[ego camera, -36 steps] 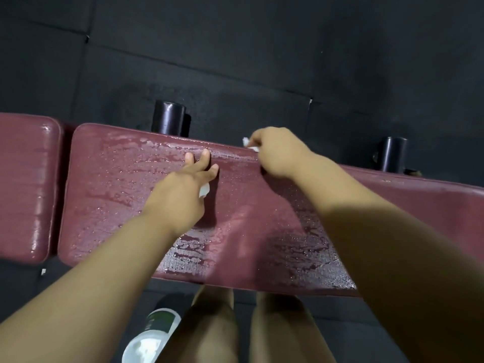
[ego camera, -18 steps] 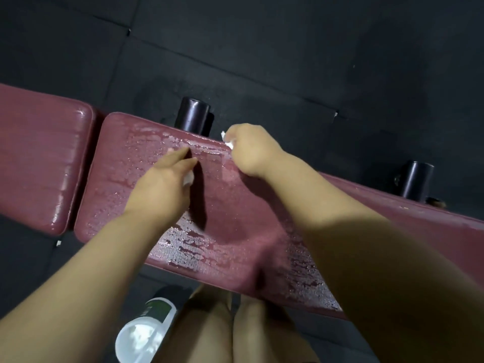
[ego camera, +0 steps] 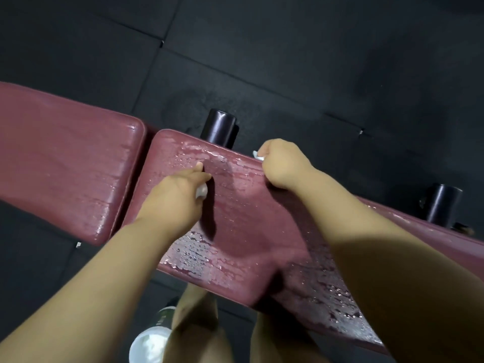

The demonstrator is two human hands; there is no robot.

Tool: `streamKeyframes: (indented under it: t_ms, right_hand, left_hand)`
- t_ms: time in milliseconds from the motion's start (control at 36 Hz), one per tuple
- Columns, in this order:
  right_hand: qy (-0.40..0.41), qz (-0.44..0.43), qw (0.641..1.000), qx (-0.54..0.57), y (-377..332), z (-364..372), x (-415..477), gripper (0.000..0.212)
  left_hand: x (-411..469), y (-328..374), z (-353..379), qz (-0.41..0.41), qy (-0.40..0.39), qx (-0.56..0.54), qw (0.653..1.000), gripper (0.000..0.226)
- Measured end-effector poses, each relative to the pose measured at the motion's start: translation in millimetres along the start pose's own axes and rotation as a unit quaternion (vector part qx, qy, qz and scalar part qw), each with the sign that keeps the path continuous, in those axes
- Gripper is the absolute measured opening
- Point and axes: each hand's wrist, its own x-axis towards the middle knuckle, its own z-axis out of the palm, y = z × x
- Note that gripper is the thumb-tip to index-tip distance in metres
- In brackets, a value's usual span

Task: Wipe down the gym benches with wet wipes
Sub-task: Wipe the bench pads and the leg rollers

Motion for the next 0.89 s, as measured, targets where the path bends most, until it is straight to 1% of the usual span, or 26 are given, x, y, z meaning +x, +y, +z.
streamKeyframes:
  t_ms: [56, 111, 194, 250, 333, 389, 444, 528, 583, 639, 722, 806, 889]
  right_hand:
    - [0.010, -0.018, 1.000, 0.004, -24.0, 8.1, 14.6, 0.020]
    - [0.009, -0.038, 0.999, 0.000, -51.1, 15.5, 29.2, 0.022]
    - [-0.012, -0.054, 0.998, -0.010, -92.9, 24.3, 50.7, 0.032]
    - [-0.022, -0.057, 0.998, -0.009, -112.3, 27.8, 61.7, 0.030]
    - [-0.015, -0.074, 0.997, -0.010, -127.7, 31.8, 69.6, 0.024]
    - [-0.012, -0.075, 0.997, 0.012, -130.5, 34.0, 69.4, 0.028]
    - [-0.005, -0.070, 0.997, 0.038, -127.7, 36.7, 67.0, 0.029]
    - [0.018, -0.064, 0.995, 0.078, -117.4, 41.9, 61.8, 0.029]
    - [0.032, -0.054, 0.992, 0.106, -112.6, 42.0, 54.9, 0.027]
    - [0.044, -0.049, 0.990, 0.126, -110.9, 40.3, 47.8, 0.024]
    - [0.044, -0.052, 0.991, 0.113, -114.7, 39.3, 48.0, 0.025]
    - [0.017, -0.048, 0.996, 0.077, -127.9, 39.2, 64.2, 0.025]
    - [-0.009, -0.076, 0.996, 0.043, -148.2, 42.3, 82.9, 0.032]
  left_hand:
    - [3.0, -14.3, -6.5, 0.028, 0.003, -0.009, 1.000, 0.045]
    - [5.3, -29.6, -14.6, 0.043, 0.013, -0.007, 0.999, 0.044]
    - [8.0, -56.2, -27.6, 0.038, 0.055, -0.020, 0.998, 0.044]
    - [11.1, -74.6, -35.1, 0.031, 0.081, -0.024, 0.996, 0.042]
    - [18.6, -102.2, -43.9, 0.017, 0.093, -0.020, 0.995, 0.041]
    - [24.5, -118.4, -49.9, 0.002, 0.091, -0.005, 0.996, 0.041]
    - [30.7, -130.8, -56.4, -0.012, 0.066, 0.014, 0.998, 0.046]
    - [38.0, -140.2, -63.9, -0.019, -0.016, 0.065, 0.998, 0.060]
    - [41.1, -140.2, -66.2, -0.010, -0.052, 0.111, 0.992, 0.063]
    - [43.6, -138.3, -68.4, -0.014, -0.067, 0.140, 0.988, 0.063]
    - [45.4, -137.5, -69.6, -0.017, -0.078, 0.158, 0.984, 0.063]
    - [48.2, -137.9, -69.7, -0.019, -0.084, 0.162, 0.983, 0.063]
    - [50.6, -141.7, -71.4, -0.030, -0.087, 0.133, 0.987, 0.059]
